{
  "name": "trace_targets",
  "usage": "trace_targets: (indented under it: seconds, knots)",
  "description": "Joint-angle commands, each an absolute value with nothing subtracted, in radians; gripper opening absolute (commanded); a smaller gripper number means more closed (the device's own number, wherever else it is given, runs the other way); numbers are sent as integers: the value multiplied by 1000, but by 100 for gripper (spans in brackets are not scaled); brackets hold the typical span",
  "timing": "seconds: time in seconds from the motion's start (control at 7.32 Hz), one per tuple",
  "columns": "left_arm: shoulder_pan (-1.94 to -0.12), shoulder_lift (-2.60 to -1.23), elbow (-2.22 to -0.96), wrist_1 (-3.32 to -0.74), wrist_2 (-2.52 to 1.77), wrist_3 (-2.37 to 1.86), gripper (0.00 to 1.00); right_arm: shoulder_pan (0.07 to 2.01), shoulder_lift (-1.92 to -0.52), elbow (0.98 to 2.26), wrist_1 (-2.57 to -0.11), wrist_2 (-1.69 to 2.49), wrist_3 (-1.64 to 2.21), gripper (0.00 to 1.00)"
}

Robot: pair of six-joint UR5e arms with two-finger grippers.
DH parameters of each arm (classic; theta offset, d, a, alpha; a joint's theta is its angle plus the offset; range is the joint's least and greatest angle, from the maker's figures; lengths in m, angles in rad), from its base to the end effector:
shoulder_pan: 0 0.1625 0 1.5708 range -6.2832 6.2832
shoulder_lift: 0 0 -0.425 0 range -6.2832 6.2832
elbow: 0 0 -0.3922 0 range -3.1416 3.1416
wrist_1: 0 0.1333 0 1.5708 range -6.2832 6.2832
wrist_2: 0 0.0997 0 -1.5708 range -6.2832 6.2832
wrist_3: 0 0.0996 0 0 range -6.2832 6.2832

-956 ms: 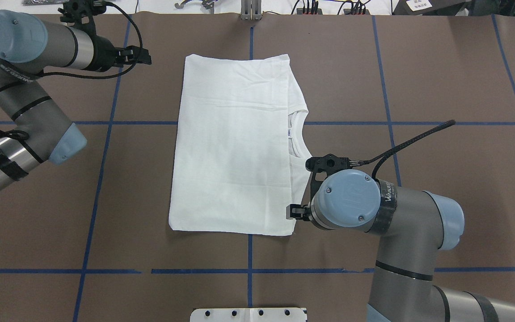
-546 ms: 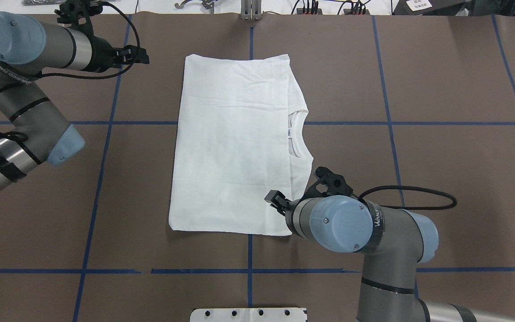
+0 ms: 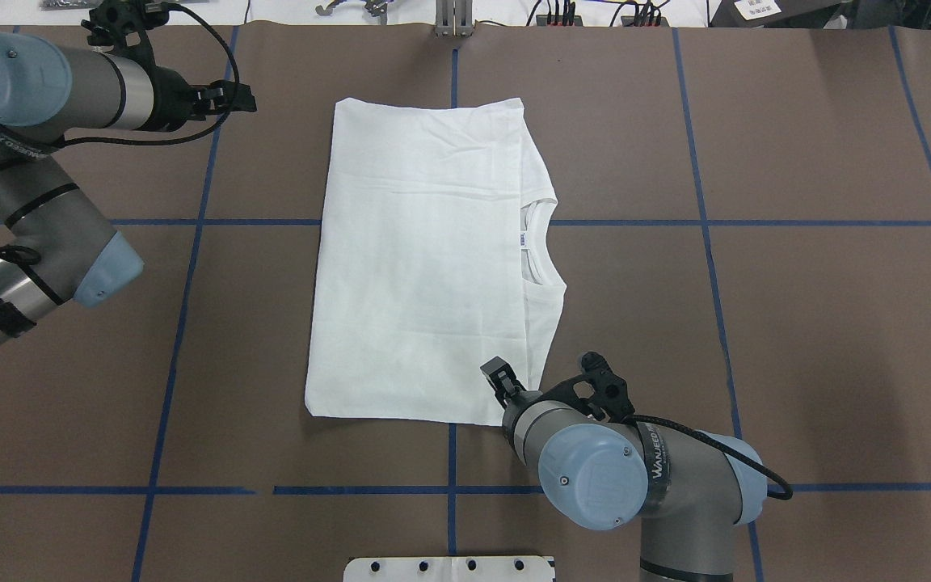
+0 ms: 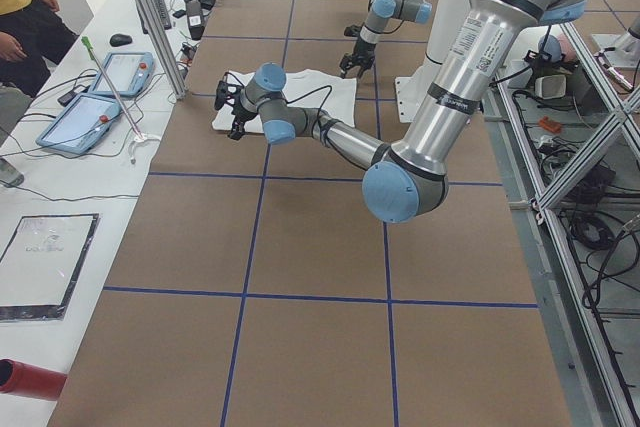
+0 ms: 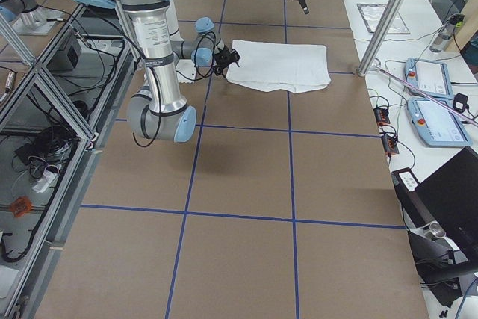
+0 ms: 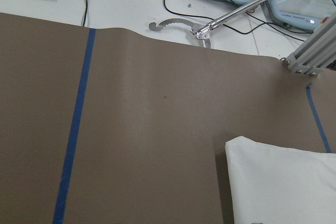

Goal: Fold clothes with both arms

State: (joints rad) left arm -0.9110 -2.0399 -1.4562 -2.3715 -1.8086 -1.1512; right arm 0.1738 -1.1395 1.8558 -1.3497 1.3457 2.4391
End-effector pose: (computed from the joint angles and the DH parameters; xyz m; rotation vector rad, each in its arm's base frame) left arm 0.3354 -0.6115 0.3533 0.5456 1.0379 -0.2968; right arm -0.5747 -0.2588 0.2682 -0.1282 -0.9993 1.0631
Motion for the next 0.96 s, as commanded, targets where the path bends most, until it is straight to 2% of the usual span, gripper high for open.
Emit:
trace_targets:
  seconds: [0.0, 0.14, 0.27, 0.55, 0.82]
  knots:
    - [-910, -2010, -1489, -2372, -1804, -1161, 87, 172, -1137, 1838, -1351, 1336, 2448, 87]
    - [-910, -1996, -1508, -2370, -1804, -1160, 87, 179, -1140, 1832, -1351, 1338, 2447, 81]
    - [-910, -1996, -1509, -2372, -1804, -1161, 86, 181, -1140, 1818, -1353, 1338, 2445, 81]
    - [-910, -1996, -1511, -2372, -1805, -1160, 86, 186, -1135, 1816, -1358, 1338, 2447, 74]
    - [-910, -1973, -1543, -2370, -1805, -1160, 86, 184, -1131, 1816, -1358, 1339, 2447, 64]
